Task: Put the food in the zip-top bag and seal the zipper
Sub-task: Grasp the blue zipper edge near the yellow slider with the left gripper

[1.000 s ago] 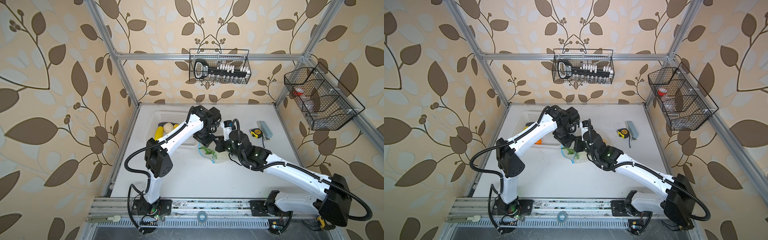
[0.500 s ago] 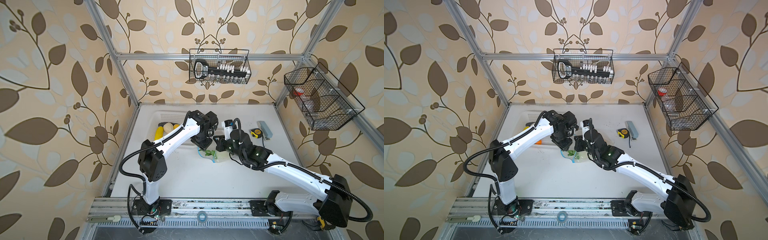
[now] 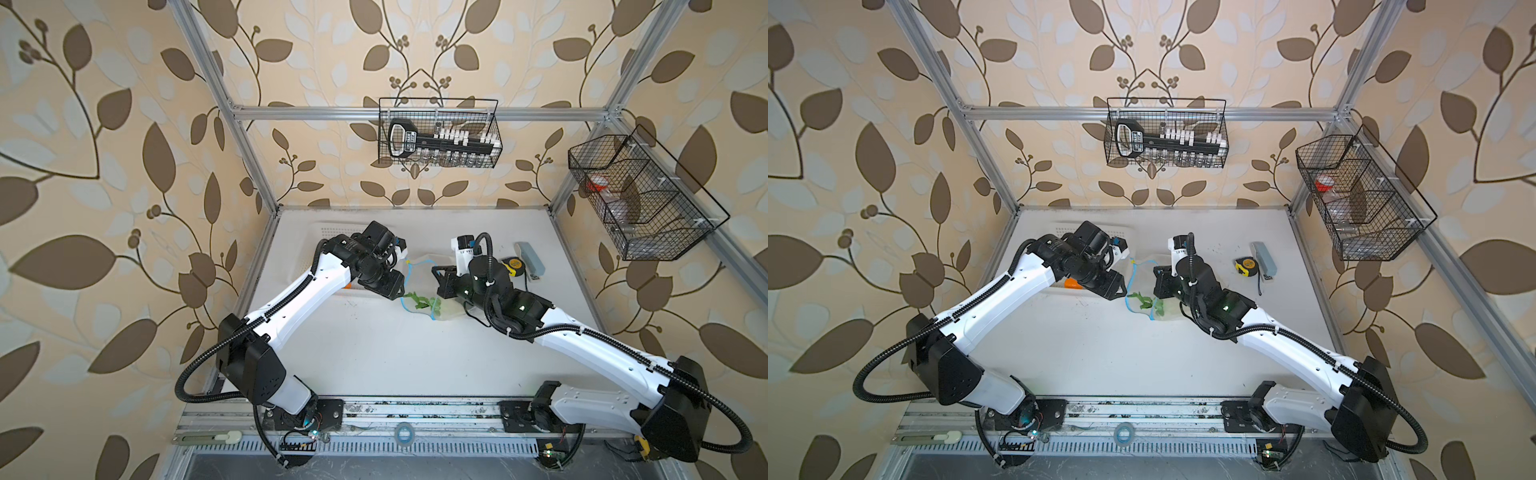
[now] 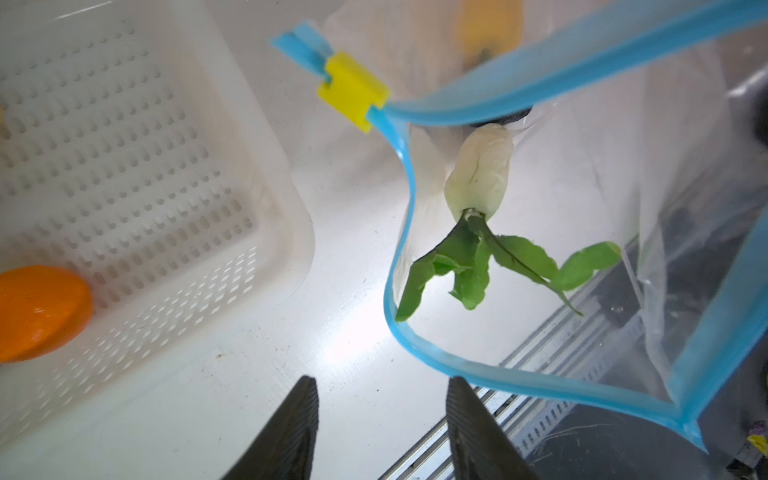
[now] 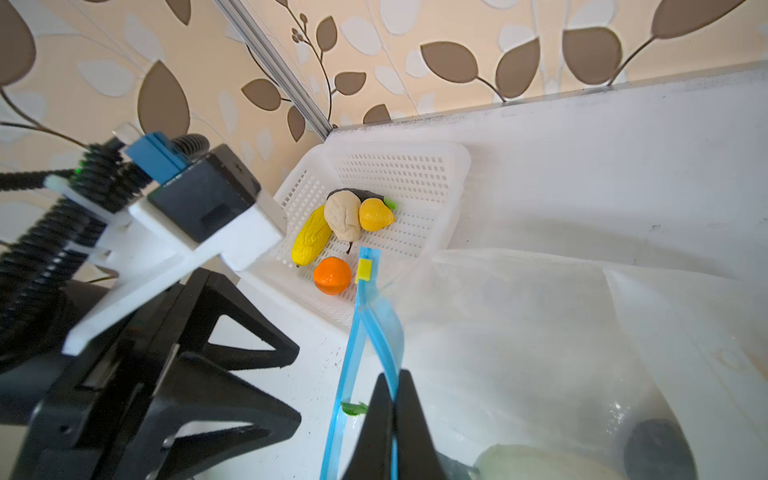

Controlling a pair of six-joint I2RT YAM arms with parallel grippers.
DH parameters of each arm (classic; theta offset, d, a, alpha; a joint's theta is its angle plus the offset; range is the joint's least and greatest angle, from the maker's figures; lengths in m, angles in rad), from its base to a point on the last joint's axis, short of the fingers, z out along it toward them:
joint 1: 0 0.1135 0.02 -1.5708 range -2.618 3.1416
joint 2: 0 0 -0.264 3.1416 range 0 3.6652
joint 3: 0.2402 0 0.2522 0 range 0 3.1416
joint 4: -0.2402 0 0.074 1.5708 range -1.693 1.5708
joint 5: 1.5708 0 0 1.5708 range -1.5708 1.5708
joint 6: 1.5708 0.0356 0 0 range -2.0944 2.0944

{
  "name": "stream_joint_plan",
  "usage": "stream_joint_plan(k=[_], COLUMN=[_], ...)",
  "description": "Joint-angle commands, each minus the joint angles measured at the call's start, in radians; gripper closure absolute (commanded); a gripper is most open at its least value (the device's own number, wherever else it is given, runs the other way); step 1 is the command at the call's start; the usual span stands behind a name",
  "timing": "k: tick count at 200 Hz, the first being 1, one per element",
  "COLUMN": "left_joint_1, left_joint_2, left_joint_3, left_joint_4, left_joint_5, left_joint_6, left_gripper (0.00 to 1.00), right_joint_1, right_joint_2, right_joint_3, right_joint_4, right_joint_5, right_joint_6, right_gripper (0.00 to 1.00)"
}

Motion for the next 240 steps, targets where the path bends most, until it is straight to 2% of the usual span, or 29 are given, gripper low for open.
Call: stream_joint_plan(k=[1,16,32,98,135,163,185,209,240], left_joint_1=[0.000,0.002,0.006,0.025,0.044,0.062,0.069,0.069,0.069], left_joint_2=[-0.019,0.000,0.021,0.056,0.032,-0.034,-0.011,0.044,0.066], left_joint_3=[-0.031,-0.027,-0.020,0.012,0.006,-0.052,-0.057,-0.045,-0.045], left_joint_4=[0.118,0.139,0.151,0.144,0.132,0.188,0.196,0.199,0.203], left_joint_5=[0.099,0.118,0.150,0.151,0.141,0.081,0.103,0.176,0.198], left_joint_6=[-0.046,-0.055,-0.055,-0.047,-0.039,-0.049,-0.052,-0.054,-0.056], left_gripper=[0.50,0.52,0.58,0.72,0.72,0.64,0.64,0.66,0.72], right_joint_1=[-0.003,-0.003,-0.003,-0.003,-0.003,-0.004,-0.003,-0.003,-0.003], right_joint_2=[-0.015,-0.014,-0.019,-0.027,-0.031,-0.034,-0.026,-0.023,-0.028], right_joint_3=[0.017,0.021,0.025,0.029,0.031,0.031,0.033,0.033,0.031], right_joint_4=[0.001,-0.004,-0.011,-0.022,-0.030,-0.029,-0.024,-0.025,-0.030], right_joint_5=[-0.019,-0.022,-0.021,-0.021,-0.019,-0.018,-0.022,-0.025,-0.019], right_joint_6=[0.000,0.003,0.002,0.000,-0.001,-0.001,0.001,0.002,0.001], right_gripper=[1.00,1.00,1.00,1.00,1.00,1.00,1.00,1.00,1.00])
